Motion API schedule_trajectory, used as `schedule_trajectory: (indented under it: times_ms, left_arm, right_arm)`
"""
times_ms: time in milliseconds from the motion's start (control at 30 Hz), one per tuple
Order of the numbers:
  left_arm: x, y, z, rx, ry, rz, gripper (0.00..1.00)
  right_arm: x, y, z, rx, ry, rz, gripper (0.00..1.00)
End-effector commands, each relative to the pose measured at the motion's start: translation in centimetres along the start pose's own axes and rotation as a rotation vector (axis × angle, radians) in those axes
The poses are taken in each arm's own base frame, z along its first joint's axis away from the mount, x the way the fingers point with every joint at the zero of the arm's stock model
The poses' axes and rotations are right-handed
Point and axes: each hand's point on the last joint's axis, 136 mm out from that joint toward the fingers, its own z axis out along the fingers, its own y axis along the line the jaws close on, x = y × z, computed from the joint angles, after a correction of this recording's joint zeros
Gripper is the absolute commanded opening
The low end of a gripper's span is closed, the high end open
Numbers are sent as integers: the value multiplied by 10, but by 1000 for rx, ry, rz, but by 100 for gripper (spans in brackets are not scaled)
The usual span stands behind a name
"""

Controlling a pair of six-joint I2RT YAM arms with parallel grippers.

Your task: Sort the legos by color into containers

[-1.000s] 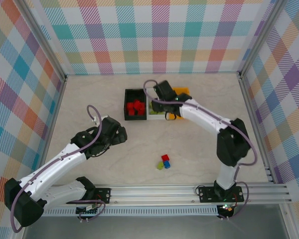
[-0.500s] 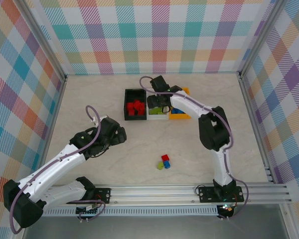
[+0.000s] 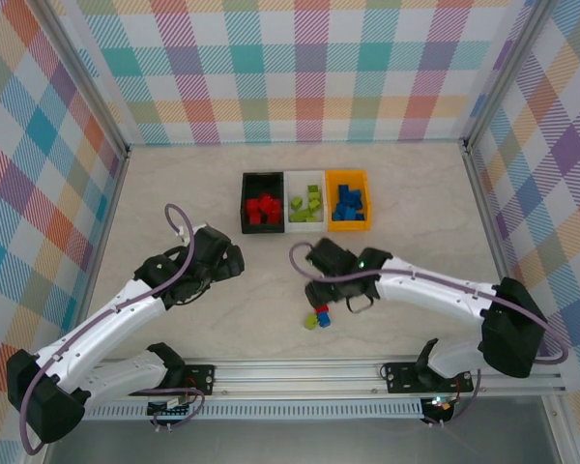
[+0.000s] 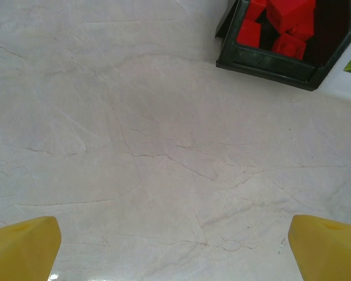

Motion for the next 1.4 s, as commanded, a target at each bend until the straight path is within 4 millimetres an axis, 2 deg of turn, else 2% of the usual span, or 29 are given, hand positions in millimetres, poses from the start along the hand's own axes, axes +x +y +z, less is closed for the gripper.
schedule_trajectory:
  times_ms: [0, 67, 133, 200, 300, 467, 600, 767, 933, 1067, 1200, 1300, 1367]
  left_arm:
    - [-4, 4, 0, -8, -21, -5, 100]
    - [-4, 4, 0, -7, -19, -11, 100]
    - [-4, 3, 0, -4, -17, -11, 100]
    - [-5, 3, 0, -4, -19, -13, 100]
    - [-4, 5, -1, -14, -14, -10, 100]
    - [-4, 8, -4, -18, -13, -14, 100]
    - [-4, 13, -7, -25, -25, -14, 100]
    - [-7, 13, -8, -25, -34, -21, 100]
    - [-5, 13, -6, -29, -25, -15, 100]
    - [-6, 12, -7, -21, -21, -6, 100]
    - [-7, 7, -7, -1, -16, 1, 100]
    - [-3, -9, -4, 66, 15, 33, 100]
    - [4, -21, 2, 106, 58, 59, 100]
  right_arm:
    - [51, -4, 4, 46, 137, 42, 58]
    - [64, 0, 11, 43, 161, 35, 55]
    - [67, 6, 18, 30, 175, 21, 59]
    - [62, 14, 25, 16, 161, -4, 62]
    - [48, 24, 36, 3, 133, -32, 62]
    - [40, 25, 59, 46, 154, -59, 49]
    - [35, 31, 67, 25, 140, -72, 37]
    - [1, 48, 75, -15, 71, -110, 23]
    - [-48, 62, 82, -34, -2, -140, 21]
    - [-72, 66, 69, -63, -37, -138, 20]
    - [-69, 60, 37, -79, -58, -127, 21]
    - [-73, 30, 11, -57, -101, -46, 20]
    - [-88, -13, -4, -7, -144, 72, 18]
